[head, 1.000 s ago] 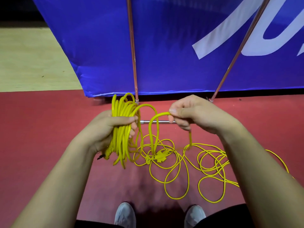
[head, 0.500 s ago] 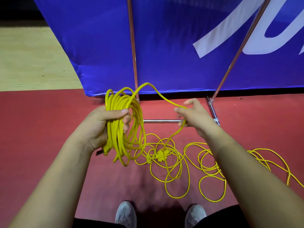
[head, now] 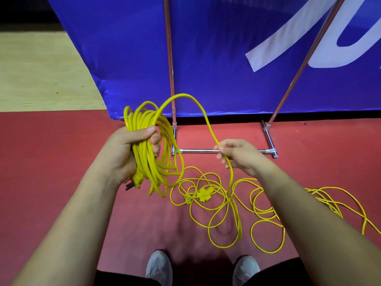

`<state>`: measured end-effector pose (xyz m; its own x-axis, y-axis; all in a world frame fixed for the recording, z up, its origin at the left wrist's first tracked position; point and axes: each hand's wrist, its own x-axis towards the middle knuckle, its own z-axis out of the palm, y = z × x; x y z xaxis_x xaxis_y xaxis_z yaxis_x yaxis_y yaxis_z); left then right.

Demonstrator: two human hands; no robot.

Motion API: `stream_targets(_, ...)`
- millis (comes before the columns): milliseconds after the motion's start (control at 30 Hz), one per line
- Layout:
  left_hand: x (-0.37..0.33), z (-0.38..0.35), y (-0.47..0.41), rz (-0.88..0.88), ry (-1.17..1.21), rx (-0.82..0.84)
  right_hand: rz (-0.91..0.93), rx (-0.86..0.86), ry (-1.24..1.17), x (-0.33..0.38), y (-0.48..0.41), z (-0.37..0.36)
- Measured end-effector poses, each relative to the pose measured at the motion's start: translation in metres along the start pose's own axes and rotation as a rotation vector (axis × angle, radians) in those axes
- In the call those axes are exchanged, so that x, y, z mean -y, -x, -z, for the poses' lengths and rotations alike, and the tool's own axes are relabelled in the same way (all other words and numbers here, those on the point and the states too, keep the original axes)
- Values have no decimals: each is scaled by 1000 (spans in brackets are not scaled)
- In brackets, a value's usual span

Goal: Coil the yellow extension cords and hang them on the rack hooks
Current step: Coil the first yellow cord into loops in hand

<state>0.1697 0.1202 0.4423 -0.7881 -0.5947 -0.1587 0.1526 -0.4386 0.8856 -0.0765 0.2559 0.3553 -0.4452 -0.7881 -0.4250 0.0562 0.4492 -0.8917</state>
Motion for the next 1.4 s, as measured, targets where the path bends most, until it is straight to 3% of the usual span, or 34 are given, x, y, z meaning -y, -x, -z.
stream_targets(133, 1, 6, -5, -32, 36, -67, 122, -128, 116, 1, -2, -3)
stream_targets(267, 2, 4, -7, -76, 108, -196, 246, -76, 509, 4, 2, -3)
stream_targets(333, 1, -1, -5, -74, 86, -222, 179, 64, 710, 11, 8, -7)
stream_targets(400, 4, -7, -2, -36, -20, -221, 139, 320, 806, 24, 19, -12)
stream_targets(467, 10, -14, 1, 32, -160, -175, 144, 600, 731, 42, 35, -17)
stream_targets(533, 17, -19, 4, 100, -387, -85, 176, 712, 522, 58, 48, -19)
stream_targets(633, 24, -25, 8, 178, -545, 61, 285, 603, 214, 72, 56, -15)
stream_targets(767, 21, -30, 7, 244, -267, 70, 380, 417, 17, 70, 51, 0)
stream_targets(900, 17, -29, 4, 249, -23, -6, 333, 278, 89, 52, 42, 7)
stream_targets(1033, 16, -35, 8, 320, -129, 27, 366, 167, -8, 50, 40, 7)
stream_targets(1300, 23, -27, 7, 379, 31, 93, 528, 243, 382, 77, 59, -13)
stream_targets(1400, 26, -26, 8, 349, -83, 170, 558, 287, 369, 83, 64, -22)
